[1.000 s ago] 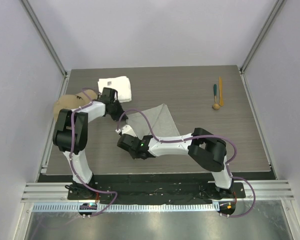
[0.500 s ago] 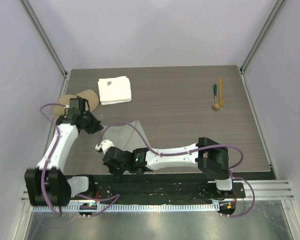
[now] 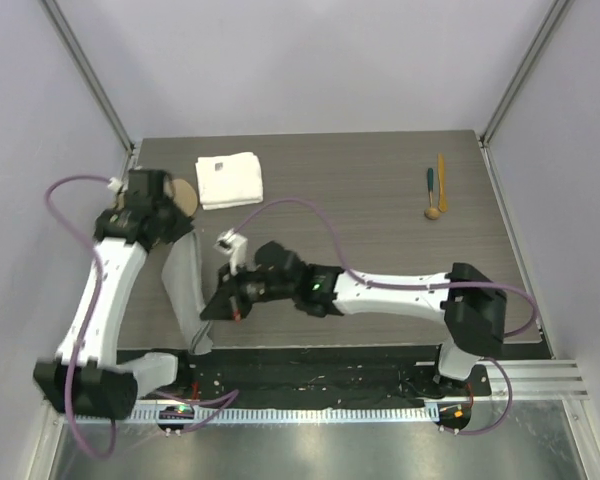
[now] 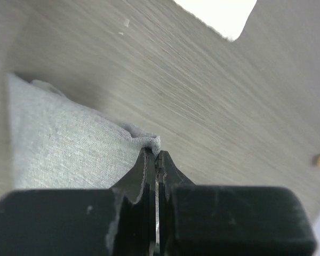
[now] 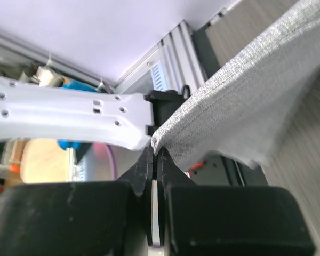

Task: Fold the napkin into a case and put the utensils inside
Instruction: Turn over the upper triangle folded napkin at the center of the board, then smooth out the lower triangle-folded napkin at the center of the board.

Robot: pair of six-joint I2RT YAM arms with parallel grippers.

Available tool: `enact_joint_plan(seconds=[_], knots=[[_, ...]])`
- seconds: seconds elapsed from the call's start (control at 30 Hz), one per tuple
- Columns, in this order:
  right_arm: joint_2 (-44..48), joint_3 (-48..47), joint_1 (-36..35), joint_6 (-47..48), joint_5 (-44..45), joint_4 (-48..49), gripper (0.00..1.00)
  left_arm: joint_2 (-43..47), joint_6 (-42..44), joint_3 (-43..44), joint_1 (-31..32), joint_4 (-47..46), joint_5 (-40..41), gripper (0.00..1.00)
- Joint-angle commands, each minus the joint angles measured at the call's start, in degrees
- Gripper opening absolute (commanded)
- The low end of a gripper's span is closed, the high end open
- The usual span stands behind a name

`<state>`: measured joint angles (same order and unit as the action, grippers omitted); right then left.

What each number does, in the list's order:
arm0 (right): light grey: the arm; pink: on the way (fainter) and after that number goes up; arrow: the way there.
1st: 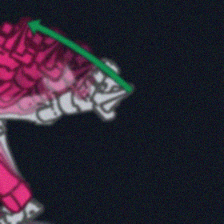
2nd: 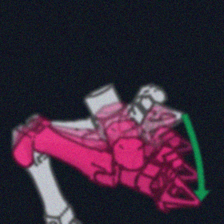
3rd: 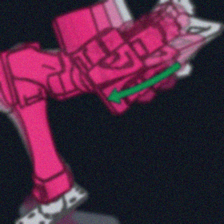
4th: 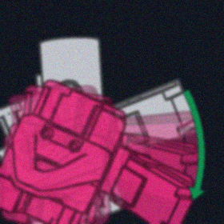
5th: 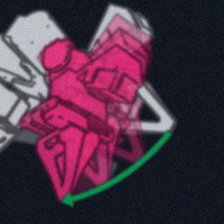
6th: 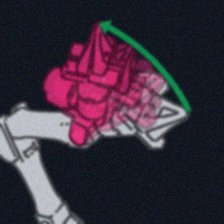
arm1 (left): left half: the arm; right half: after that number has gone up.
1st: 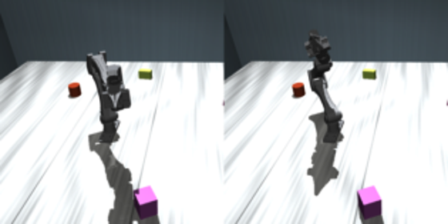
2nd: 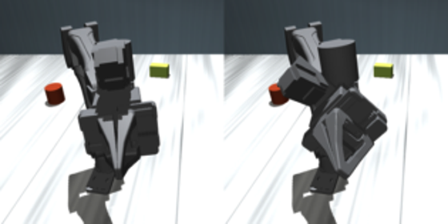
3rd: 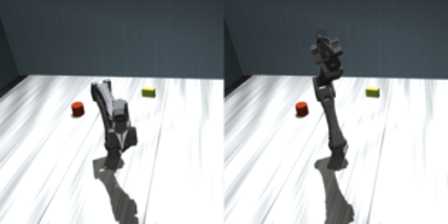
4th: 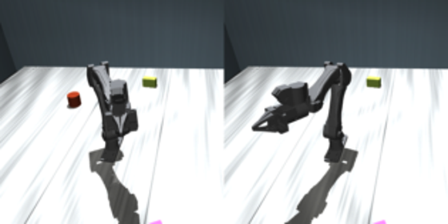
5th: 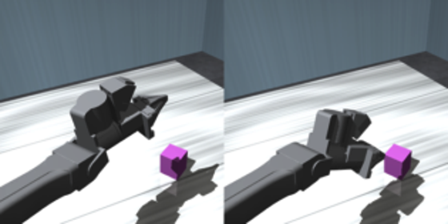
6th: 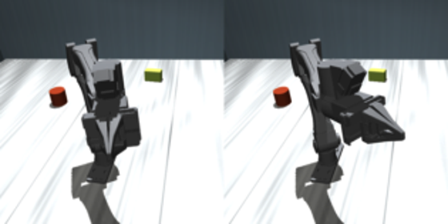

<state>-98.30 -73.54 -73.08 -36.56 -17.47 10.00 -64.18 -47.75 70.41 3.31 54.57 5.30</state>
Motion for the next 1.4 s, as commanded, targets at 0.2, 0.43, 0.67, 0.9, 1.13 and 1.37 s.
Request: enact_joint_plan(seconds=[0.2, 0.43, 0.67, 0.9, 1.13, 1.37], knots=[[7.95, 32.74, 22.44, -14.96, -19.44, 26.73, 0.01, -49.34, -5.25, 23.53, 21.90, -20.54, 1.92, 0.00], [6.19, 46.11, 36.23, -10.38, -19.88, 27.44, 0.01, -63.78, -6.83, 30.83, 26.30, -28.37, -1.09, 0.00], [6.80, 47.87, 40.03, -7.31, -20.06, 22.45, 0.03, -68.35, -6.49, 33.65, 27.98, -33.12, -2.92, 0.00], [16.37, 47.17, 41.79, 0.25, -9.35, 2.60, 0.43, -66.43, -3.68, 32.60, 29.91, -38.29, -2.58, 0.44], [29.74, 44.10, 43.02, 6.32, 7.00, -19.90, 0.68, -57.47, 1.16, 36.63, 30.26, -31.48, -4.95, 0.88], [23.08, 32.52, 45.04, 9.93, 8.51, -21.43, 0.71, -42.53, 6.44, 25.06, 31.05, -28.64, -11.36, 0.77]])
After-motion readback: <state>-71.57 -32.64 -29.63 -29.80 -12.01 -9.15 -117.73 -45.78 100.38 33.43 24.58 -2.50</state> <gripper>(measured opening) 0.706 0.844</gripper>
